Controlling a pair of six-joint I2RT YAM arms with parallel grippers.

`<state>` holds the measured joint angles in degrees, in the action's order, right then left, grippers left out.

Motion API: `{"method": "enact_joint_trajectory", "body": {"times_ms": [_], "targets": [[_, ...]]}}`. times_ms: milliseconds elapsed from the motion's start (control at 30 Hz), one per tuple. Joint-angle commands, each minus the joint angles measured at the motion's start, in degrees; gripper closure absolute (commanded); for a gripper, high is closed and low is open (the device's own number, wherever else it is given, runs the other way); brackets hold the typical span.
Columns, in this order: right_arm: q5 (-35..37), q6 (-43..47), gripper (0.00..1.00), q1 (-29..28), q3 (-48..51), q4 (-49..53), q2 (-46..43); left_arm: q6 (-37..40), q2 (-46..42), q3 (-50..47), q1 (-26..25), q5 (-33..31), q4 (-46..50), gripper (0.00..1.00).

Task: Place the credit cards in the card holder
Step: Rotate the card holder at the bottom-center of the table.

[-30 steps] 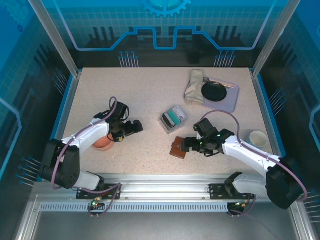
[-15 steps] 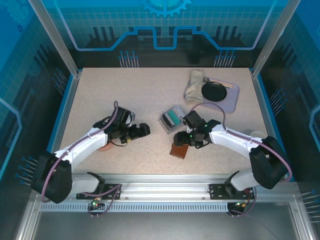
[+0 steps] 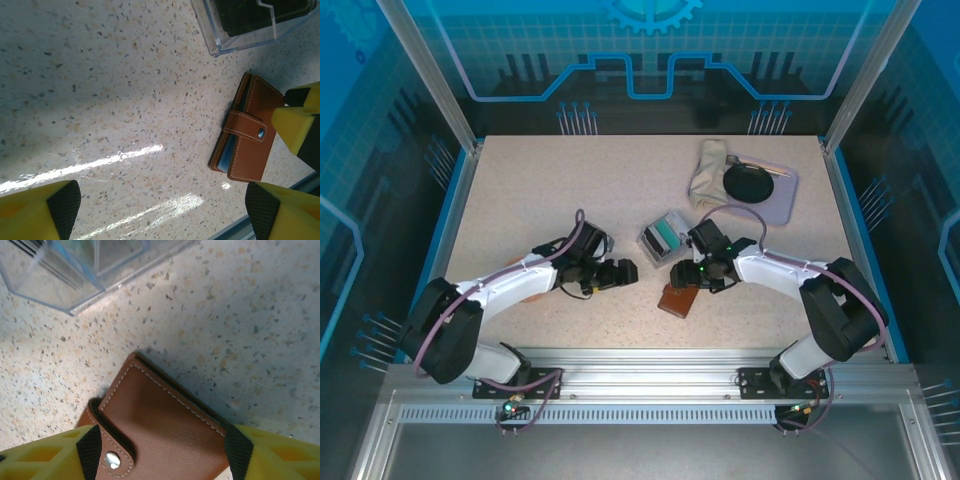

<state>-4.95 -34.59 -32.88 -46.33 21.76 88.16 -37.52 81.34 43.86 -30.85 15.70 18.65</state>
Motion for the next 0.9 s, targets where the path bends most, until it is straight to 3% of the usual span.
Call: {"method": "enact_joint_trajectory", "body": {"times_ms": [0, 167, 267, 467, 667, 867], "targets": [[-3.90, 1.54, 0.32, 0.14, 2.26, -0.67, -0.05, -1.24, 1.84, 2.63, -0.83, 1.96, -1.40, 0.12], [-7.84, -0.57, 0.32, -1.83, 5.10, -0.04, -5.18, -2.19, 2.22, 2.40, -1.13, 0.74, -1.52, 0.12], [-5.76, 1.43, 0.30, 0.00, 3.75, 1.96, -7.14, -3.13, 2.60, 2.38, -1.11, 0.76, -2.34, 0.12], [-6.90, 6.50, 0.30, 5.48, -0.64, 1.46, -2.43, -4.79, 2.30, 2.13, -1.49, 0.56, -3.00, 0.12], [-12.12, 4.95, 0.36, 5.05, -0.26, -2.86, 3.32, -7.54, 0.60, 0.64, -2.41, 0.77, -4.51, 0.12], [-13.00, 1.16, 0.40, 2.15, 5.23, -4.59, -1.15, -8.52, -0.55, -0.26, -3.40, 0.65, -3.86, 0.12]]}}
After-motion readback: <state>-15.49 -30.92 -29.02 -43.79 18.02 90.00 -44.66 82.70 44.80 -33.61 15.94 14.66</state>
